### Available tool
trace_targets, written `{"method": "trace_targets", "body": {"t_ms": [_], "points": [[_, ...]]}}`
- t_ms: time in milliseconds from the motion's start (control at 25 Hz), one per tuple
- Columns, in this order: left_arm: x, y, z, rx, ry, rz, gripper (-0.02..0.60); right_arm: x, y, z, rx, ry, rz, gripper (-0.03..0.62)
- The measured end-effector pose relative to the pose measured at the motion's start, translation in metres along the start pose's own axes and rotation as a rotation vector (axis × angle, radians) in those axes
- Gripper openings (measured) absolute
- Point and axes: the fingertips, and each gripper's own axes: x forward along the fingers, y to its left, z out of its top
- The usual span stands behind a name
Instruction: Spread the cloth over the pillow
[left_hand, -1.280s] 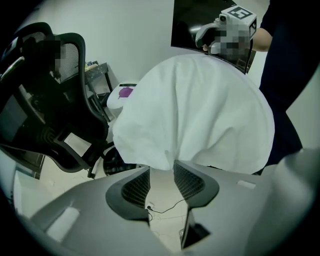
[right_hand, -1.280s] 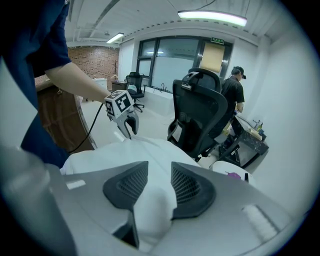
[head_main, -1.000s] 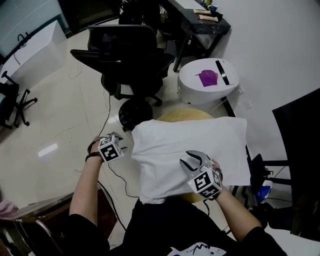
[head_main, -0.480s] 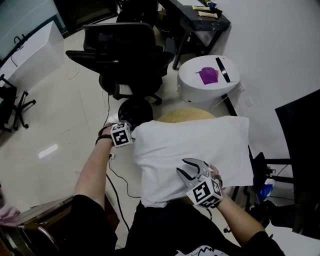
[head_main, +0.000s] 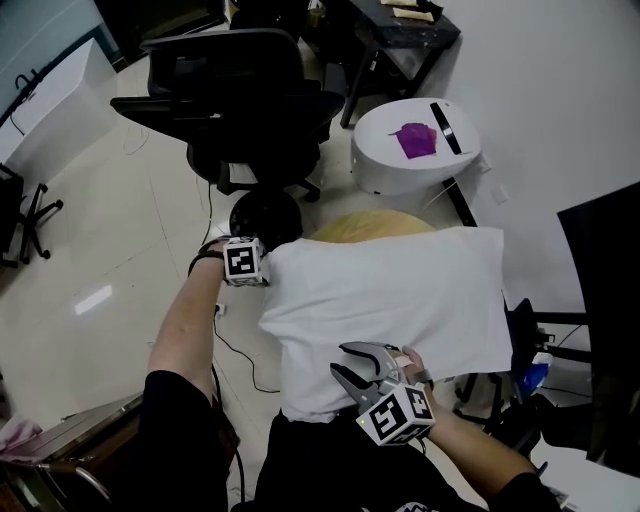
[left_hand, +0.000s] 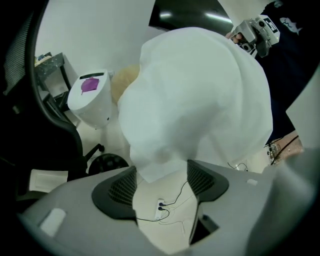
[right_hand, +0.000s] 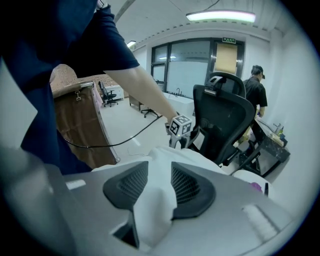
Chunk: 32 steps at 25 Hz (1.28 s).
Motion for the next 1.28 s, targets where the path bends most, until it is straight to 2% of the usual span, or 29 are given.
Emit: {"method": "trace_targets", "body": {"t_ms": [80,120,160,200,280,360,480,640,840,920,1120,1200,1280], "points": [[0.002,0.001,-0.001,0.008,0.016,-0.011,0.179,0.003,0.011,0.013,-0.043,-0.017,0.032,0.155],[0.001,0.002,-0.003,0.007,0.029,-0.003,0.085,0.004,0.019,0.020,-0.072,-0.024,0.049,0.155],[0.000,0.005,-0.008,0.007,0.048,0.017,0.019,0.004,0.026,0.026,-0.103,-0.029,0.067,0.155],[-0.003,0.009,-0.014,0.010,0.075,0.050,0.002,0.005,0.034,0.029,-0.135,-0.031,0.083,0.155],[-0.013,0.026,-0.024,0.030,0.127,0.144,0.001,0.007,0.046,0.032,-0.197,-0.028,0.112,0.155],[-0.025,0.042,-0.023,0.052,0.131,0.214,0.001,0.013,0.056,0.032,-0.254,-0.020,0.151,0.156],[-0.030,0.041,-0.020,0.041,0.104,0.231,0.001,0.020,0.087,0.031,-0.335,-0.006,0.269,0.158],[-0.041,0.040,-0.019,0.010,0.085,0.308,0.001,0.025,0.138,0.023,-0.444,0.047,0.453,0.161],[-0.047,0.029,-0.009,-0.044,0.041,0.382,0.001,0.028,0.179,-0.004,-0.599,0.135,0.551,0.219],[-0.050,0.021,-0.008,-0.082,0.013,0.416,0.001,0.030,0.192,-0.018,-0.684,0.164,0.556,0.237],[-0.047,-0.004,-0.007,-0.143,-0.017,0.441,0.000,0.042,0.198,-0.051,-0.964,0.263,0.454,0.256],[-0.047,-0.009,-0.007,-0.163,-0.025,0.455,0.000,0.049,0.197,-0.057,-1.021,0.301,0.400,0.255],[-0.049,-0.013,-0.007,-0.171,-0.030,0.467,0.000,0.057,0.194,-0.053,-1.034,0.289,0.327,0.230]]}}
